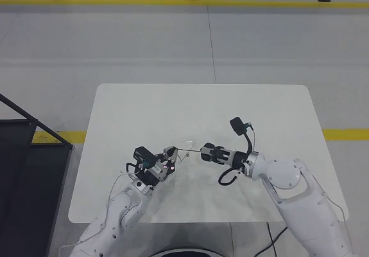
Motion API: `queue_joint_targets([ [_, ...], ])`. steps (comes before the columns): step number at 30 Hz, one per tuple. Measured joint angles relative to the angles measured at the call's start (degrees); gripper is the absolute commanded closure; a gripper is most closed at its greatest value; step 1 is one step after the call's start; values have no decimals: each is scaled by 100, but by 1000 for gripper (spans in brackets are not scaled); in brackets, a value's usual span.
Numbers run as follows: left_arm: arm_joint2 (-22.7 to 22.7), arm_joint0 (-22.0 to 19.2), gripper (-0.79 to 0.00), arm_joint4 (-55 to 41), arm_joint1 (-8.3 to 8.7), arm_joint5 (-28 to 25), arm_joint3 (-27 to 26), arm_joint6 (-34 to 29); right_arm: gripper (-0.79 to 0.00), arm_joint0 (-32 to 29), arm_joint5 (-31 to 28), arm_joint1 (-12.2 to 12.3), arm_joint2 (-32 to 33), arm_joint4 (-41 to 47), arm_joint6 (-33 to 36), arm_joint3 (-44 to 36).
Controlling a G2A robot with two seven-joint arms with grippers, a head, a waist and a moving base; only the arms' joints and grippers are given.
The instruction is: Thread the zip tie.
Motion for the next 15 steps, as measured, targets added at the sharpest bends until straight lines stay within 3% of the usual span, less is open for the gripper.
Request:
queue_joint_targets([
  [15,0,0,0,0,0,0,0,0,0,-34,29,23,52,-31,49,-31],
])
